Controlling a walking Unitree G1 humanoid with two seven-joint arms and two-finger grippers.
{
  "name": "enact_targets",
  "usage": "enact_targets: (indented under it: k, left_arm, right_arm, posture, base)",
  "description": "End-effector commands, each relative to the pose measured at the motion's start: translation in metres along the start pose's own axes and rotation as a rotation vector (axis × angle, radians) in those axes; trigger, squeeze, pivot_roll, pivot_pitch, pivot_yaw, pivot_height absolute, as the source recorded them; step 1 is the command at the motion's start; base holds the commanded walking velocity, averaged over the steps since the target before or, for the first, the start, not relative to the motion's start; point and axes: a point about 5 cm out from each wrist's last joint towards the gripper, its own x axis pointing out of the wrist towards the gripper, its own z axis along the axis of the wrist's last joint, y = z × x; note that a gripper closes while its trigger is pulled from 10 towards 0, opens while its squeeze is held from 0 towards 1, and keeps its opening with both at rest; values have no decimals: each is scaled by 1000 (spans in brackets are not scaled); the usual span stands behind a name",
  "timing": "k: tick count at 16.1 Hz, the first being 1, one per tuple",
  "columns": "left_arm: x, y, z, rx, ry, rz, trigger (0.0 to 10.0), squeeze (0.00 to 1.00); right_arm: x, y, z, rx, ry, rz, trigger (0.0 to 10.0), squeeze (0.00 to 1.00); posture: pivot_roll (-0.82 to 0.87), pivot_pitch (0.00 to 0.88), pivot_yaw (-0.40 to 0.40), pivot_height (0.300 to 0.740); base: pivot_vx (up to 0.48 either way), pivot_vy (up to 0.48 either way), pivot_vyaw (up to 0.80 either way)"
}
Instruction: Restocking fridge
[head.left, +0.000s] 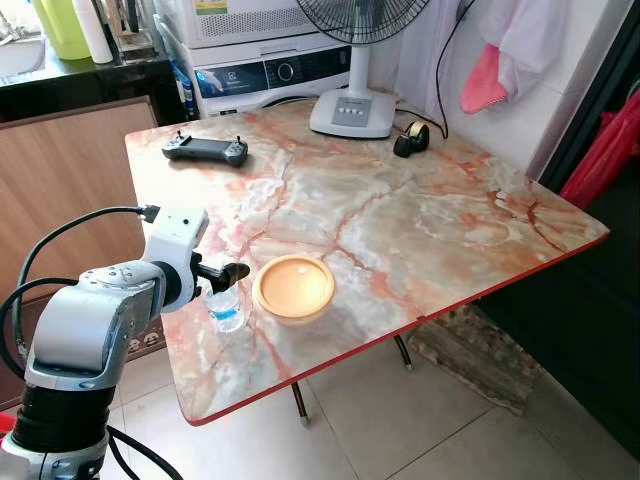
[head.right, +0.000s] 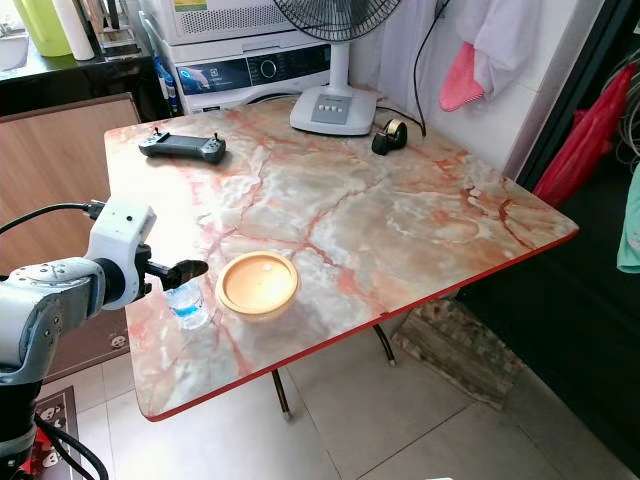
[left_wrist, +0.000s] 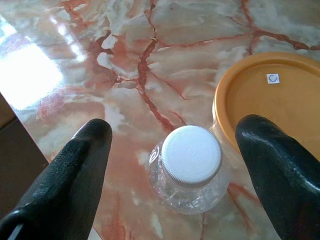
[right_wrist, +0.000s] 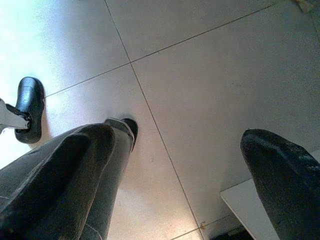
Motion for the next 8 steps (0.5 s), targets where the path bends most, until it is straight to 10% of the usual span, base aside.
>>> enact_targets:
  k: [1, 3, 4, 8]
  left_arm:
    - [0, 5, -4, -24, 2, 13, 4431, 0]
    - [0, 4, -7, -33, 7, 8, 4157, 0]
    - [0, 4, -7, -37, 5, 5, 10000, 0]
    - [1, 4, -7, -48, -9, 1, 10000, 0]
  right_arm:
    - [0, -2, -1, -16, 3, -1, 10000, 0]
    - [-1, -3, -1, -18, 4, 2, 10000, 0]
    - [0, -2, -1, -18, 4, 3, 10000, 0]
    - [-1, -2, -1, -18, 6, 5, 10000, 0]
  posture:
    - [105, 0, -34, 740]
    - [104, 0, -36, 740]
    - [104, 0, -36, 740]
    - [101, 0, -36, 740]
  base:
    - [0, 0, 0]
    - [0, 0, 0]
    - [0, 0, 0]
    - [0, 0, 0]
